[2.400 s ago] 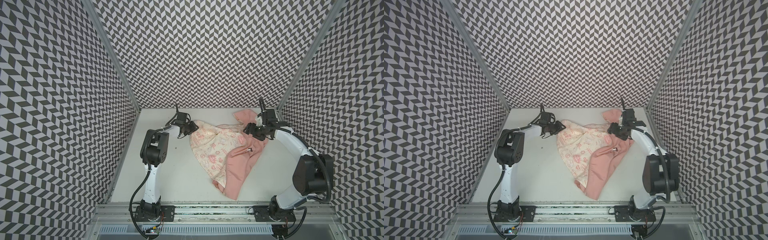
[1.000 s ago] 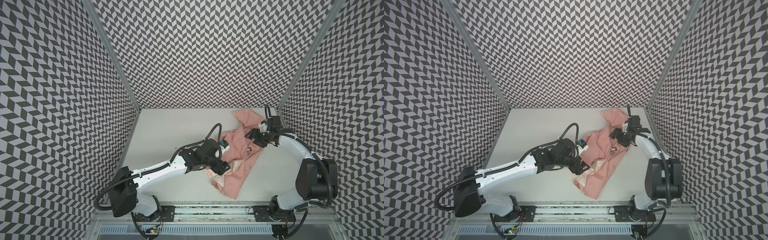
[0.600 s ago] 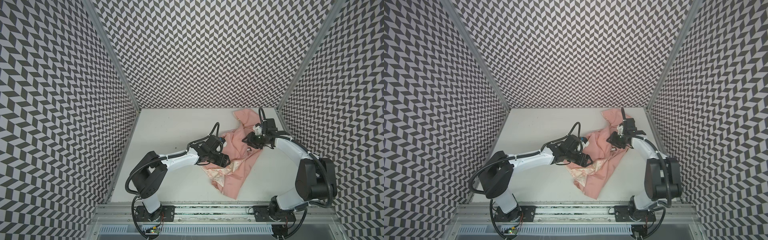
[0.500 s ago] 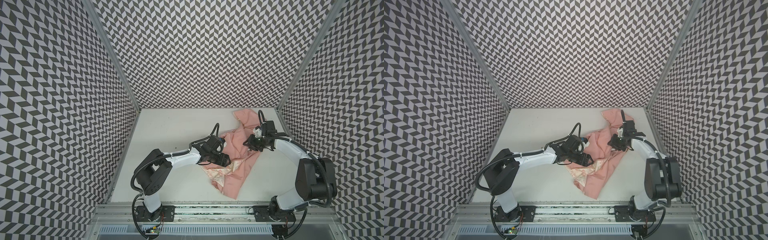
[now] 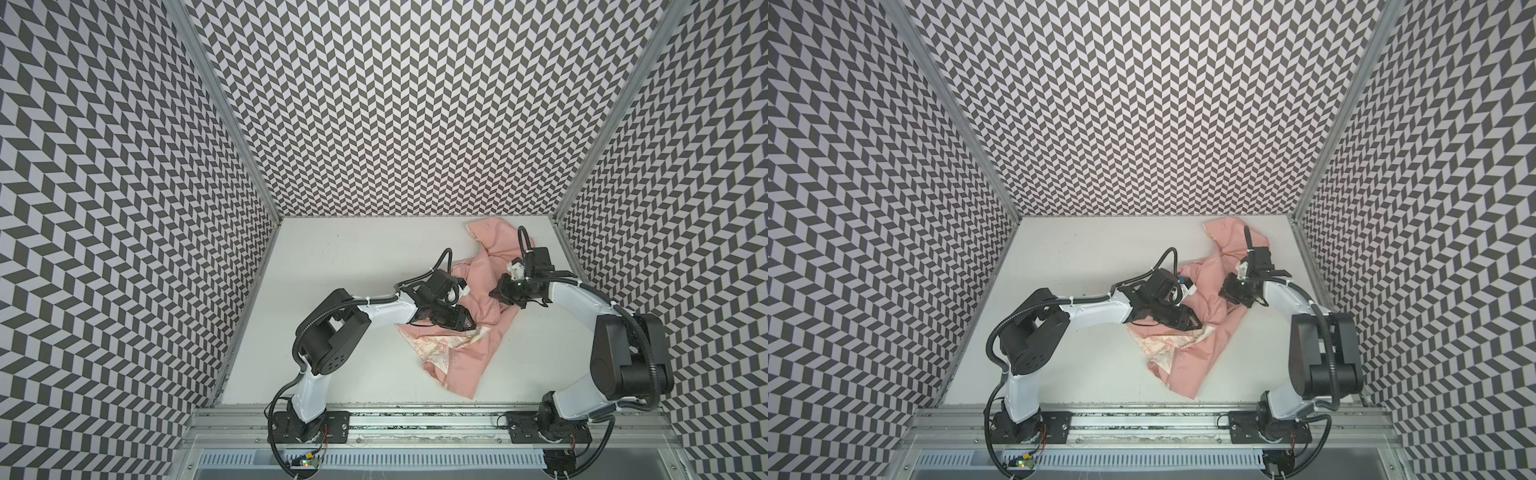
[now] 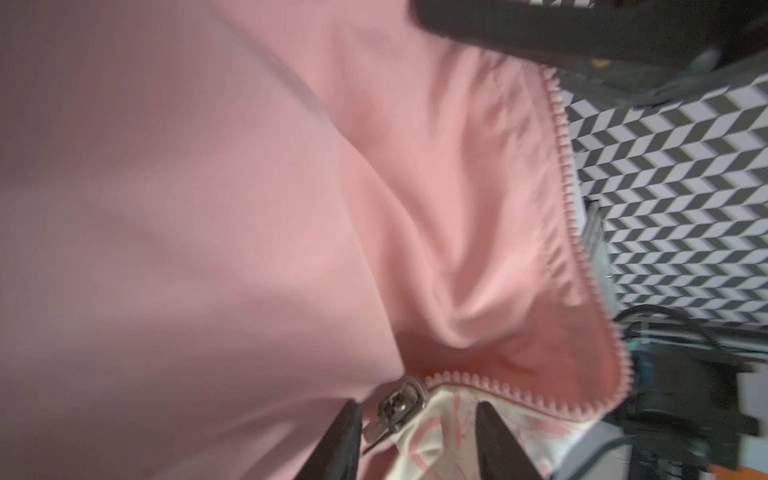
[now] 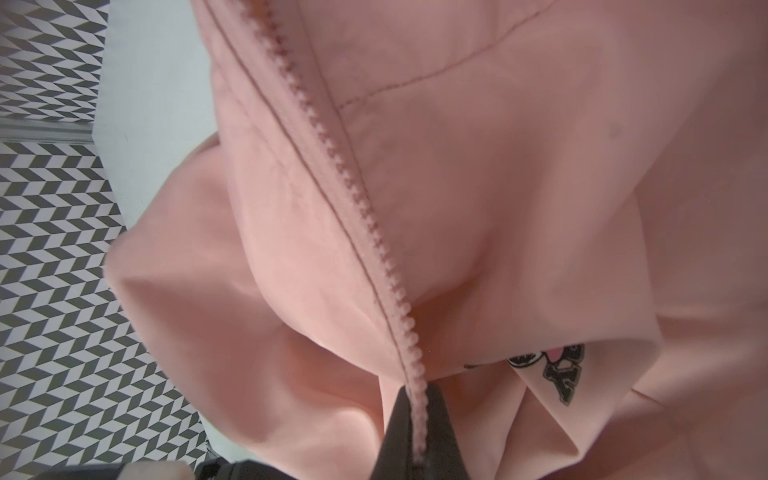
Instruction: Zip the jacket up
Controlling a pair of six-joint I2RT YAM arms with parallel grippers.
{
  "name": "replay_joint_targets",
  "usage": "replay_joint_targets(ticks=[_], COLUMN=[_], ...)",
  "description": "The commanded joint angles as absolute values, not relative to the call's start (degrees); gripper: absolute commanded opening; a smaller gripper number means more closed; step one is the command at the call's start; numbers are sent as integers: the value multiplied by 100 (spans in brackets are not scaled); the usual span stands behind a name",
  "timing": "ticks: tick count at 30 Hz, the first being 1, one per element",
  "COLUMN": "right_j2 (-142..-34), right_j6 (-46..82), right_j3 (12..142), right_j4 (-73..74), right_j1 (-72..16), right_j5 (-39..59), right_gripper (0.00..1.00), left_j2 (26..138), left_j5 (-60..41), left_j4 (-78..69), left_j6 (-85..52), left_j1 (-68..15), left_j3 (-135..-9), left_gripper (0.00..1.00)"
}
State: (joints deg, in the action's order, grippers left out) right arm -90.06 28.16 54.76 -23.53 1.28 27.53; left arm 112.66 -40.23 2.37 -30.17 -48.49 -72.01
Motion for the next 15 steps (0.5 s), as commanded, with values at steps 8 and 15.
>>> replay_joint_targets(ticks=[8, 15], right_j2=[-9272, -9171], right_j6=[2895, 2763], right_j3=[5827, 5918], right_j4=[-2181, -2386], right_j1=[149, 158], right_j5=[2988, 3014], right_gripper=[3, 18], left_j2=[10572, 9941], left_j5=[-5872, -5070], left_j4=[-479, -24], left_j6=[-3458, -3403], left_j1=[-5366, -5165], left_j3=[-7094, -6724], left_gripper=[43, 63])
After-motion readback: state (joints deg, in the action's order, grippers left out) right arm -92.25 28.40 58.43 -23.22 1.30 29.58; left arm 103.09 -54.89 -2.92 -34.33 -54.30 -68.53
